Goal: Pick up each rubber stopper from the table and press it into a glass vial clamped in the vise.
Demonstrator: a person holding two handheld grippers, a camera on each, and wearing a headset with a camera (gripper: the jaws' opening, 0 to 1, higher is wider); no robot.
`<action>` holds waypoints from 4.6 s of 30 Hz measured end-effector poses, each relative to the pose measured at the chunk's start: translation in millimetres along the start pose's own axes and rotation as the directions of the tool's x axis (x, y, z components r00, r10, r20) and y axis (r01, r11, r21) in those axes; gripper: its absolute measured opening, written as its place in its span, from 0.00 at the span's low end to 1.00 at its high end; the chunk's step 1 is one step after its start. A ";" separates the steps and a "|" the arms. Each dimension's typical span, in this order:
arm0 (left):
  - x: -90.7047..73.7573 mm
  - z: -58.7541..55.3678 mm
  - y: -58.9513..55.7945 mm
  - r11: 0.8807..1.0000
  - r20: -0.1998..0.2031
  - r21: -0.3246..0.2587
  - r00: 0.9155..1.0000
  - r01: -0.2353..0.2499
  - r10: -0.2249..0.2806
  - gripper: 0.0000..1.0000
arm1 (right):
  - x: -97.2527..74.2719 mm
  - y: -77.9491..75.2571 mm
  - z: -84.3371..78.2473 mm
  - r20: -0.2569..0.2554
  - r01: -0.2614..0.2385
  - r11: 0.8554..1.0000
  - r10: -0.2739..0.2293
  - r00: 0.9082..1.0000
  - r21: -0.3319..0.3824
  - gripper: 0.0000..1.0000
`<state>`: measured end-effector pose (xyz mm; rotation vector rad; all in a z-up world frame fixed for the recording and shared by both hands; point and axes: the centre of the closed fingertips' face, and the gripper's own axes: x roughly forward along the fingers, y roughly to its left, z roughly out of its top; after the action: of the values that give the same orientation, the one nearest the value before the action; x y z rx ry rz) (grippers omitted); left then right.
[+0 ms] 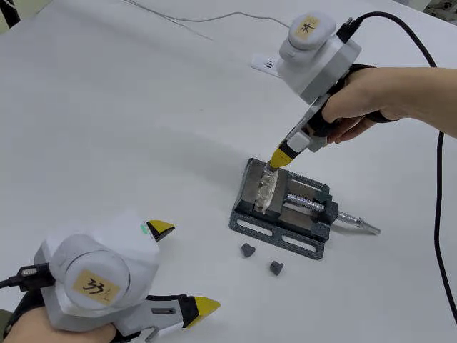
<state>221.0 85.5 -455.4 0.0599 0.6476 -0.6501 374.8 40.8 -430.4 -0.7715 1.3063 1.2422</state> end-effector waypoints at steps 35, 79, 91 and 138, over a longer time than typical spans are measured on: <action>-8.7 24.9 2.7 0.998 0.018 0.056 1.000 -0.013 0.012 0.68 | -2.2 -5.6 1.8 0.270 0.030 0.987 -0.072 0.960 0.155 0.00; -18.3 29.5 9.5 0.997 0.026 0.067 0.999 -0.033 0.032 0.68 | -4.3 30.5 -21.4 0.451 0.090 0.995 -0.062 0.891 -0.041 0.75; -26.2 31.6 20.8 0.997 0.038 0.063 0.998 -0.049 0.047 0.69 | -2.3 48.3 -55.9 0.513 0.115 0.993 -0.109 0.851 0.020 0.94; -44.7 23.6 30.3 0.994 0.038 0.089 0.997 -0.064 0.061 0.70 | 35.6 88.2 -103.1 0.614 0.182 0.966 -0.258 0.746 0.184 0.60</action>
<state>224.2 128.2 -415.0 0.1522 0.5800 -0.6186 257.2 -28.3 -463.3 -0.3491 0.6892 1.0871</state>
